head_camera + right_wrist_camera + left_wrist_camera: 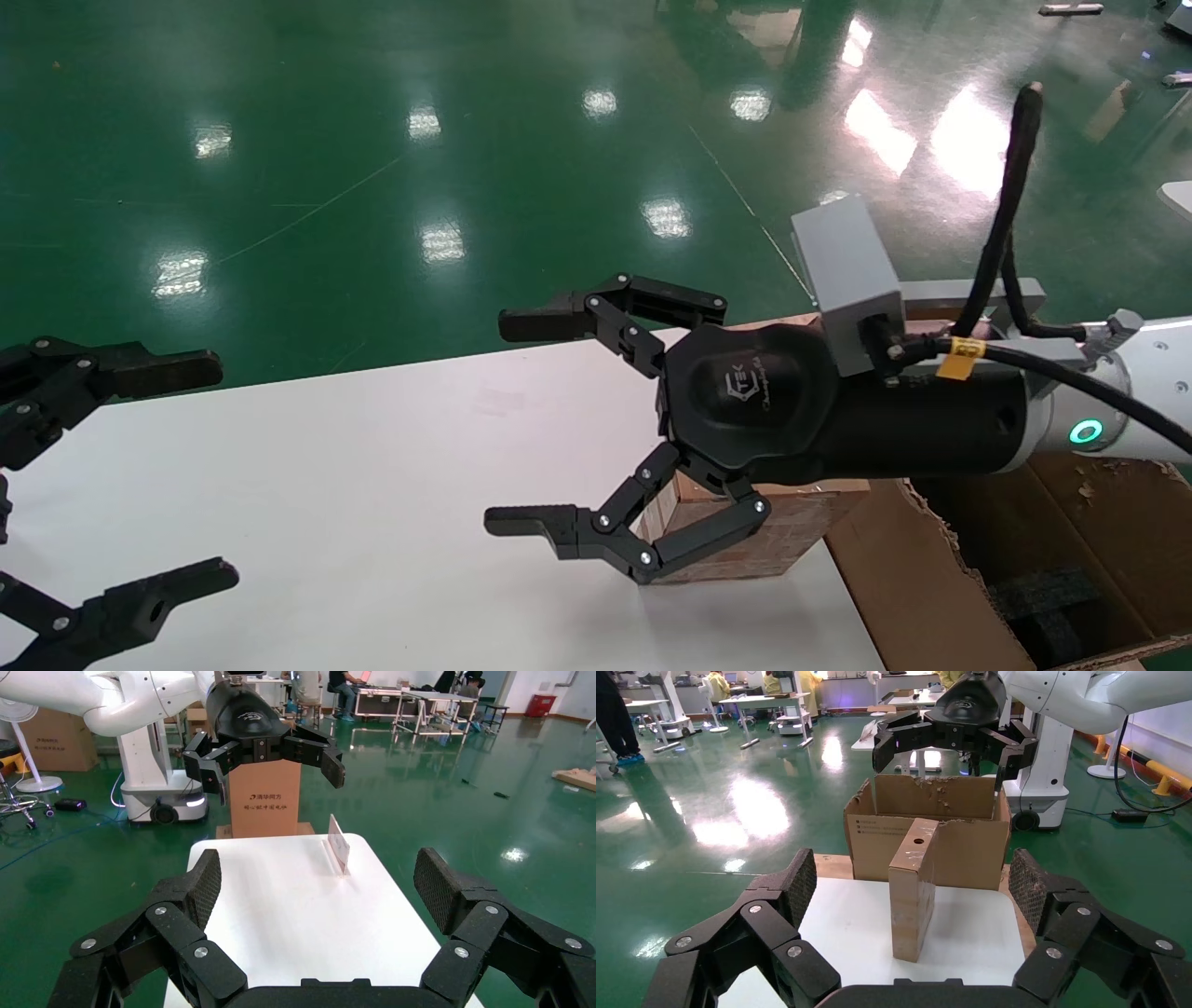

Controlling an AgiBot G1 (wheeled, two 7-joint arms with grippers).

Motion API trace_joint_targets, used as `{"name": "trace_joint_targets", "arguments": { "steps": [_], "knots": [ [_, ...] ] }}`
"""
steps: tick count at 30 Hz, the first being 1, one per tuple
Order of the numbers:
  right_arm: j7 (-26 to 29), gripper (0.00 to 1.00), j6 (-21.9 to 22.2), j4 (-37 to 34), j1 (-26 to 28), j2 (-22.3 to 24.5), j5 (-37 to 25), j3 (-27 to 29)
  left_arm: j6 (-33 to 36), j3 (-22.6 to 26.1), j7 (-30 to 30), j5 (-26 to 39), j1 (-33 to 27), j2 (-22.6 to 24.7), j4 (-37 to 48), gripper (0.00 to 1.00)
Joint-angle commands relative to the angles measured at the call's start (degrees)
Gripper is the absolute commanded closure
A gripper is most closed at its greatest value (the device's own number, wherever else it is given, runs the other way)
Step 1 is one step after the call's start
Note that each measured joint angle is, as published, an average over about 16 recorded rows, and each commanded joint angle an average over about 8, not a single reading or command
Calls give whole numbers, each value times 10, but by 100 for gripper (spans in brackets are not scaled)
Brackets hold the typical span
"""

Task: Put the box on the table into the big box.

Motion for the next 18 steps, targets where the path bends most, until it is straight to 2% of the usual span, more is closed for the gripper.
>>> {"name": "trace_joint_targets", "arguments": {
  "steps": [1, 18],
  "knots": [
    [0, 0, 0, 0, 0, 0, 0, 0, 0, 0, 0, 0, 0, 0, 0, 0],
    [-4, 0, -3, -2, 2, 4, -9, -2, 0, 0, 0, 0, 0, 0, 0, 0]
  ]
}}
